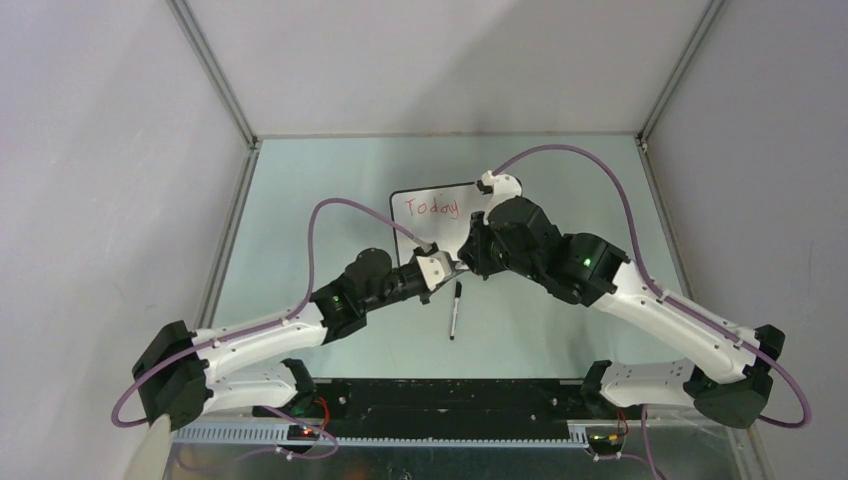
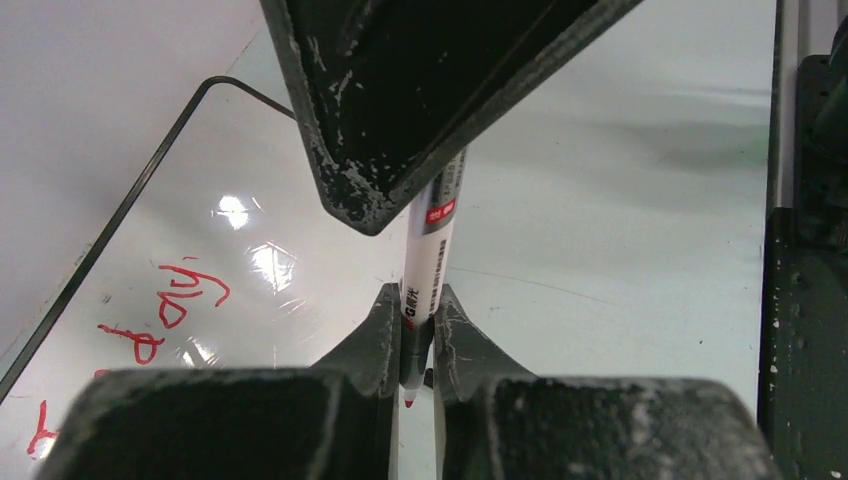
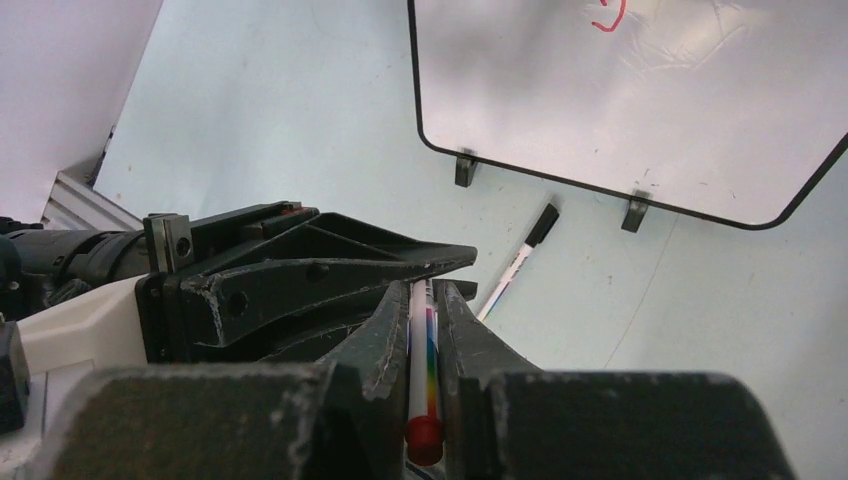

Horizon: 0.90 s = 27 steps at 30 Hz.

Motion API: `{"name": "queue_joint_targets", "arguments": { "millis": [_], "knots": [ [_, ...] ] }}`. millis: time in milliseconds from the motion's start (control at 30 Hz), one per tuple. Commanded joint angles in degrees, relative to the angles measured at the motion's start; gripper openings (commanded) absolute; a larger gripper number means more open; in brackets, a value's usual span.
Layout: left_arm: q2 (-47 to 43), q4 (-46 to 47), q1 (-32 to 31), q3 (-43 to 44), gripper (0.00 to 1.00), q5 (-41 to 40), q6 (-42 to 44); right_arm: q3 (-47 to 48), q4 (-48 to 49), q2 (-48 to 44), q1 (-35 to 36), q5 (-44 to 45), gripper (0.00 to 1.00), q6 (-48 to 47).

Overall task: Write a sentence on the whiteboard
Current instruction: Pass from the right arm to the left, then pass from the left arm to the right

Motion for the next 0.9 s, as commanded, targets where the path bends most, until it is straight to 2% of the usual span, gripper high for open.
{"name": "queue_joint_targets", "arguments": {
  "millis": [0,167,233,267,333,467,567,700,800,867],
  "knots": [
    [-0.16,2.81,-0.23,1.4,0.06,0.59,-3.45,0.86,5.77,-0.87,0.3,2.03,0.0,0.41],
    [-0.97,3.17,-0.34,1.2,0.02,-1.2,-3.96,0.83,5.48,-1.01,0.35,2.5,0.0,0.54],
    [-0.6,2.98,-0.31,1.72,0.0,-2.07,-5.56,0.13,6.04,-1.12,0.3,2.51,0.16,0.62],
    [-0.22,2.92,-0.35,1.99,0.0,-2.38,-6.0,-0.4,7.05,-1.55,0.34,2.46,0.28,0.79],
    [0.3,2.95,-0.32,2.92,0.0,-2.91,-7.8,-2.37,9.78,-2.73,0.34,2.17,0.38,0.65],
    [1.03,5.01,-0.31,3.33,0.0,-3.25,-11.83,-8.0,16.66,-6.63,0.29,2.37,0.5,0.39],
    [1.33,5.6,-0.31,3.86,0.0,-3.37,-14.42,-12.44,21.7,-9.97,0.29,3.27,0.52,0.07],
    [1.38,6.32,-0.31,4.32,0.0,-1.91,-15.95,-17.42,27.21,-12.8,0.3,3.13,0.44,-0.99],
    [1.47,6.3,-0.33,4.48,0.0,-1.6,-16.2,-20.04,29.49,-13.43,0.44,3.91,0.34,-1.51],
    [1.46,6.31,-0.32,4.39,0.0,-1.35,-15.96,-20.98,30.62,-13.49,0.41,4.43,0.32,-1.96]
  ]
}}
